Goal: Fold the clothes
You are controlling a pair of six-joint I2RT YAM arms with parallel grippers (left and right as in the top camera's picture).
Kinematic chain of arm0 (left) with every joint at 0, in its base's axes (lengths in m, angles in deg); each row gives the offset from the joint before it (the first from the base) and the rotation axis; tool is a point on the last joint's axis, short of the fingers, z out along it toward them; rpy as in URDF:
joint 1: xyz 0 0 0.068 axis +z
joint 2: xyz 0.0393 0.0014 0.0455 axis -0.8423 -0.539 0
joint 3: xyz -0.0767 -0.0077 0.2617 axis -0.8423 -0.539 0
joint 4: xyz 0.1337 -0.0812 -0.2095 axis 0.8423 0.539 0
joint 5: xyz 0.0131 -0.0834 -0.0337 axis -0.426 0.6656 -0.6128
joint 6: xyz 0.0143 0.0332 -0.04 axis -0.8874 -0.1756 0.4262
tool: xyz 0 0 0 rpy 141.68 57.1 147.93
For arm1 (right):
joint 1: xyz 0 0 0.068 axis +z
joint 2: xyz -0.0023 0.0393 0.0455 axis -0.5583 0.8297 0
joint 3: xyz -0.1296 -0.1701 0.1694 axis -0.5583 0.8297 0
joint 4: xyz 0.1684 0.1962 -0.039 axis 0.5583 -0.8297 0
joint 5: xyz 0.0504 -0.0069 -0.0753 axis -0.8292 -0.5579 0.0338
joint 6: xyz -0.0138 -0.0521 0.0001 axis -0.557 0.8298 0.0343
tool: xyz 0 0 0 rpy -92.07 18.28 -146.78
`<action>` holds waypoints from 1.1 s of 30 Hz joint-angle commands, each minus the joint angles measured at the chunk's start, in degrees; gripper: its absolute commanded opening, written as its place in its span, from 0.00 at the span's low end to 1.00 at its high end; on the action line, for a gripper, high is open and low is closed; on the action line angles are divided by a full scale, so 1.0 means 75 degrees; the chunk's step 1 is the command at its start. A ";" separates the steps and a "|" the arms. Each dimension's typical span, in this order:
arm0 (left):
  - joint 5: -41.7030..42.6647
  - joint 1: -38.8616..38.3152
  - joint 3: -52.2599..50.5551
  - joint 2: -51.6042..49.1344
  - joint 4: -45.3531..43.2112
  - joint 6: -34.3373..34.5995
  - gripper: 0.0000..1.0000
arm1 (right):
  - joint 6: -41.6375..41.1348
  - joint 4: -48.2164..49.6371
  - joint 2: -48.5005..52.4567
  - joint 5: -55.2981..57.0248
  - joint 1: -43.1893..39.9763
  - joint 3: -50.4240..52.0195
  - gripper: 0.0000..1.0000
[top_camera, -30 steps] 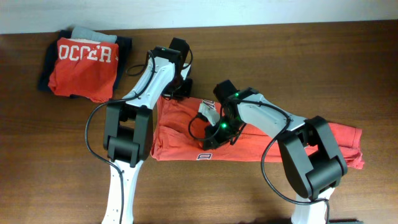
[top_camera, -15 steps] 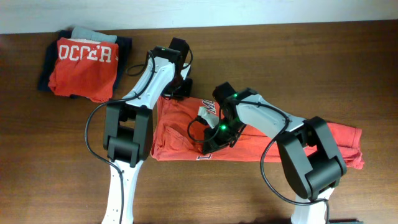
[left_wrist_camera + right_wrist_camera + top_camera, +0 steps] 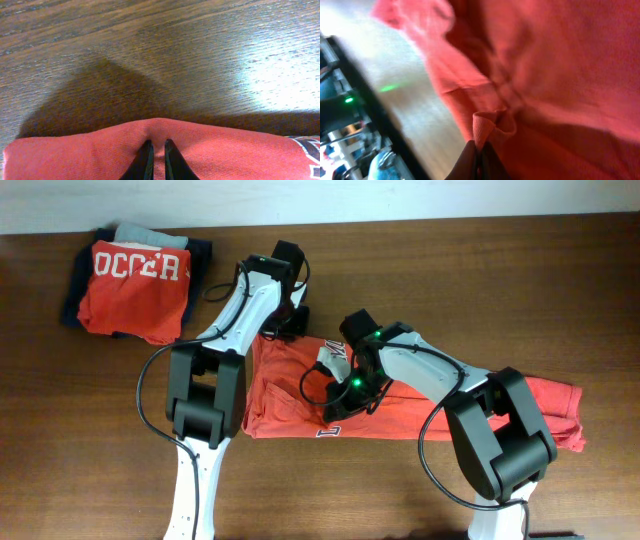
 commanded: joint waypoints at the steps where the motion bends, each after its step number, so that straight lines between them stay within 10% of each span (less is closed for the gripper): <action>1: -0.0143 0.0119 -0.0058 -0.0102 0.0026 -0.0017 0.10 | -0.0356 0.0015 -0.0198 0.0950 0.0015 -0.0087 0.04; 16: -0.0117 0.0213 0.1839 0.0055 0.1629 -0.0017 0.10 | -0.0941 0.0358 -0.0198 0.1533 0.0009 -0.0087 0.04; 22: 0.0122 0.0291 0.3442 0.0134 0.3450 -0.0038 0.30 | -0.0941 0.0356 -0.0198 0.1536 0.0009 -0.0087 0.04; 33: 0.0892 0.0347 0.1649 0.0166 0.4182 -0.0481 0.30 | -0.1061 0.0353 -0.0198 0.1559 0.0009 -0.0087 0.04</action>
